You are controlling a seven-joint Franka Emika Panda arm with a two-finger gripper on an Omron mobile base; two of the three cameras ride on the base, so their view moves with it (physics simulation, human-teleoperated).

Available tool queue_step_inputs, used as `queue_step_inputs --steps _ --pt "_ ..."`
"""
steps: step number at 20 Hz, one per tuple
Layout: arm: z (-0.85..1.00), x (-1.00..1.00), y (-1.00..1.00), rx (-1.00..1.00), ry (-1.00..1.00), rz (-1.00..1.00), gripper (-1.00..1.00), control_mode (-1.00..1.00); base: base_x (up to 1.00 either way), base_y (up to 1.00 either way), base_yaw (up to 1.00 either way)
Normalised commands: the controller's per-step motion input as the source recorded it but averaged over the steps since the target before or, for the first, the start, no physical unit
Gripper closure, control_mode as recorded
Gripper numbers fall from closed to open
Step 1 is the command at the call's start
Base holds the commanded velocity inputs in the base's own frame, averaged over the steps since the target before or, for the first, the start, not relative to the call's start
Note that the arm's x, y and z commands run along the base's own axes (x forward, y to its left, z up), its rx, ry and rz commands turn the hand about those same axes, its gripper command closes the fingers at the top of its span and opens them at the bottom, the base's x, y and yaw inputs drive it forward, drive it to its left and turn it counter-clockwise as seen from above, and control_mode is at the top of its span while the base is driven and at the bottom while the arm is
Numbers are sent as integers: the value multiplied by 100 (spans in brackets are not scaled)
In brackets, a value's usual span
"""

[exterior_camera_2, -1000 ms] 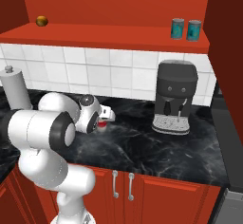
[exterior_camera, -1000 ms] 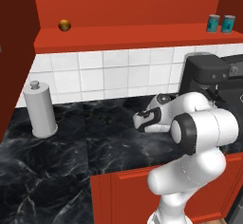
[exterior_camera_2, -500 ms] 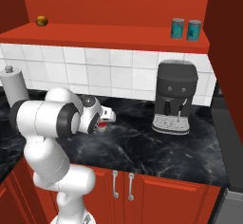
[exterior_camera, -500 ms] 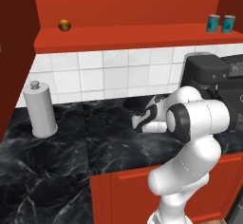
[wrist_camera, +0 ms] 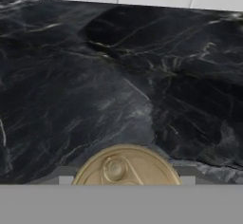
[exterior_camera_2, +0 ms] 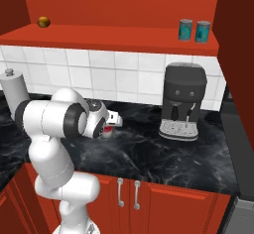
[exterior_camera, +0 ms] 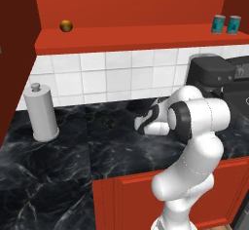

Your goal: Pick the cans from the counter and place them in their designated side in the cabinet.

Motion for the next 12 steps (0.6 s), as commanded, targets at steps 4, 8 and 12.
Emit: queue_step_inputs --steps 4,8,12 --pt "0 2 -6 0 0 0 100 -100 0 0 0" --pt "8 1 -7 0 0 0 100 -100 0 0 0" --pt "19 0 -10 0 -4 1 100 -100 0 0 0"
